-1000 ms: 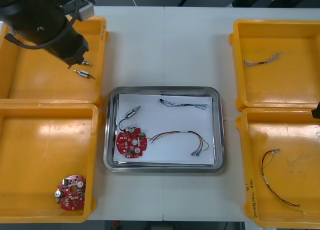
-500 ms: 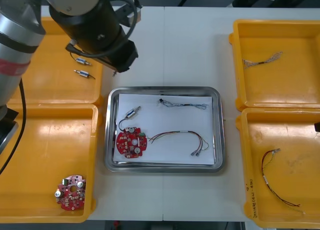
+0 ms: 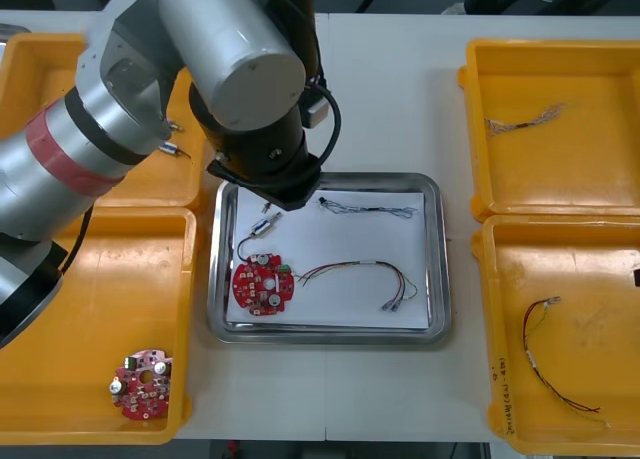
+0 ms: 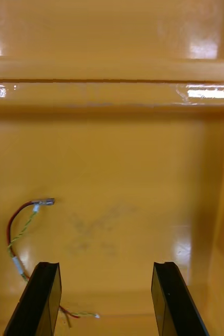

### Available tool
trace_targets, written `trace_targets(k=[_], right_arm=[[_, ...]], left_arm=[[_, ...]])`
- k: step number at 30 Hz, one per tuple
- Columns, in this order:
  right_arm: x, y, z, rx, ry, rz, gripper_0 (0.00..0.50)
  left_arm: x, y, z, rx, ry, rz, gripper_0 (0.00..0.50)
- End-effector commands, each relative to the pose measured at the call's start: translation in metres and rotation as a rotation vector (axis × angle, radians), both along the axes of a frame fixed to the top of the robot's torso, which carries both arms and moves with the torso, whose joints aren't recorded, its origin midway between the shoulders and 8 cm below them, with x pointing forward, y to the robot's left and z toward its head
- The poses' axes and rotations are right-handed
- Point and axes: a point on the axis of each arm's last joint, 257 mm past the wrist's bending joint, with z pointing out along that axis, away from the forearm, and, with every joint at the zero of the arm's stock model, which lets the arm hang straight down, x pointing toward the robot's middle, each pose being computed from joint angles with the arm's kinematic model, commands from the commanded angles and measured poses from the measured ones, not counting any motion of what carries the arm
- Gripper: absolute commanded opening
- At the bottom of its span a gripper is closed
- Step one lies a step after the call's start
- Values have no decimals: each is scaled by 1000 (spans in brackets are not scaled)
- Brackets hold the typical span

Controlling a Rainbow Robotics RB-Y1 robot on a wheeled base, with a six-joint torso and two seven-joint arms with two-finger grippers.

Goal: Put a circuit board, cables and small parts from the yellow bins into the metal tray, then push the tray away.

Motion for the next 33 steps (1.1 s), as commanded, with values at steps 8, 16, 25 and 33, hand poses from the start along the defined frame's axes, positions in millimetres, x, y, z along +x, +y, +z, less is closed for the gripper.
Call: trace_targets(k=[8,16,25,33], right_arm=[[-8,1,2,38,-3,-59,500],[-7,4,-2,17,9,-51,500],[-7,6,-3,21,12,-50,500],[-7,8,-3,27,13,-43,500]], left_arm=[[6,-31,-29,-48,-11,90,1],[14,-33,-52,-44,4,110,1],[23,-25,-78,-29,-16,124,1],[30,-24,-99,-26,-33,120,1]])
